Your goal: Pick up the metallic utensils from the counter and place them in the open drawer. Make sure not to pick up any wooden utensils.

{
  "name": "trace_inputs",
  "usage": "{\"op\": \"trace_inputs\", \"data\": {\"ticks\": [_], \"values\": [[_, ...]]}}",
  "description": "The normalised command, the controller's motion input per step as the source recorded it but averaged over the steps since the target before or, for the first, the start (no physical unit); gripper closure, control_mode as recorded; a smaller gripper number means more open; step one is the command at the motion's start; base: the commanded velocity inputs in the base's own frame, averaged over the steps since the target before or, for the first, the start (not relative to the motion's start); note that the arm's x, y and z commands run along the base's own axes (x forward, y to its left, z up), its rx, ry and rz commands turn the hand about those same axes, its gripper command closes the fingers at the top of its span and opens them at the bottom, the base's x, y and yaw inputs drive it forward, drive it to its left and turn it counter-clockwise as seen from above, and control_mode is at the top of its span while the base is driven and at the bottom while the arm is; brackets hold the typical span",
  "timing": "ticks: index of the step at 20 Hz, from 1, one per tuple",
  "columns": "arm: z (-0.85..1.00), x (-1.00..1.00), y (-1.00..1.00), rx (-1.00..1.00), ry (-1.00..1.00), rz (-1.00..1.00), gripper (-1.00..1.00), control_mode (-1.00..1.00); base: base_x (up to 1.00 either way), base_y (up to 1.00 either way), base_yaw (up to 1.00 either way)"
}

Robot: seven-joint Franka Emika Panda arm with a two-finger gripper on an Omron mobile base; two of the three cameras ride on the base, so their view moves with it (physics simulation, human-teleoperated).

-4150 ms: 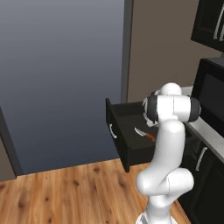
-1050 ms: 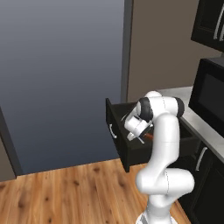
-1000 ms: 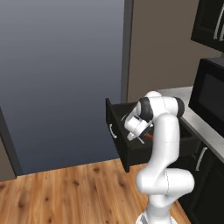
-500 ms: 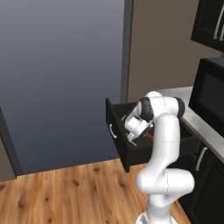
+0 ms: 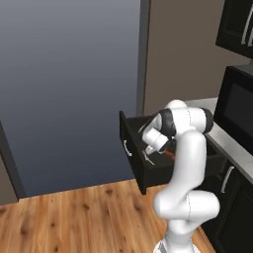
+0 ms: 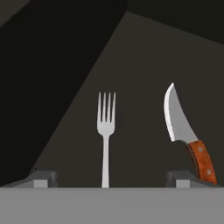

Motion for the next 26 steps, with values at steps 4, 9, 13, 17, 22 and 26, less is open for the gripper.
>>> {"op": "trace_inputs", "data": {"ticks": [4, 9, 13, 17, 22, 26], "values": [[1.00, 0.00, 0.00, 0.00, 0.00, 0.00, -1.00, -1.00, 0.00, 0.00, 0.00], [1.00, 0.00, 0.00, 0.00, 0.00, 0.00, -1.00, -1.00, 0.00, 0.00, 0.00], [1.00, -0.02, 0.00, -0.02, 0.01, 0.00, -1.00, -1.00, 0.00, 0.00, 0.00], [1.00, -0.19, 0.00, -0.03, 0.03, -0.01, -1.00, -1.00, 0.00, 0.00, 0.00], [0.74, -0.56, 0.00, -0.02, 0.06, -0.02, -1.00, -1.00, 0.00, 0.00, 0.00], [0.45, -0.85, 0.00, -0.01, 0.07, -0.04, -1.00, -1.00, 0.00, 0.00, 0.00]]}}
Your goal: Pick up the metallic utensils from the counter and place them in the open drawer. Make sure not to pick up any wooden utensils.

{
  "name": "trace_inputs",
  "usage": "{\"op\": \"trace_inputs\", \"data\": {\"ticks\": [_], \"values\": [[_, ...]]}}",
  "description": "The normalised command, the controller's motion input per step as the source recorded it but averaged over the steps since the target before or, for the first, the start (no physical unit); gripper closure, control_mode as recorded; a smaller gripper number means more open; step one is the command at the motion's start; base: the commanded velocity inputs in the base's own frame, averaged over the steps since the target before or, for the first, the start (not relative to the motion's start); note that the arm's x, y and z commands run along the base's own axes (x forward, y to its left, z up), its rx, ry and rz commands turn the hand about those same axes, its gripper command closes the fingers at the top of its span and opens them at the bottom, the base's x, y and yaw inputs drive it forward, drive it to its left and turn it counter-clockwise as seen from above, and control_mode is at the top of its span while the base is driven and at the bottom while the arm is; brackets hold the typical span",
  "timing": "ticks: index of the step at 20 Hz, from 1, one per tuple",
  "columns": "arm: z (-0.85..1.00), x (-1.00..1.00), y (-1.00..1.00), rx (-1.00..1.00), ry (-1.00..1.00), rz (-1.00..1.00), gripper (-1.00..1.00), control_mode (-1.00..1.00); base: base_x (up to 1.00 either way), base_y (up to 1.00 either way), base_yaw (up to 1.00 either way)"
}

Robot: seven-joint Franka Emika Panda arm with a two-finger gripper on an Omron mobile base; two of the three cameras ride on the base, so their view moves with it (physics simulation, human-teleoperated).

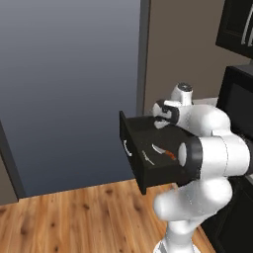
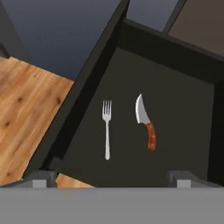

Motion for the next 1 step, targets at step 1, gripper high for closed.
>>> {"op": "trace_inputs", "data": {"ticks": [1], "values": [[0.40, -0.93, 0.00, -0.01, 0.07, -0.04, -1.00, -1.00, 0.00, 0.00, 0.00]]}}
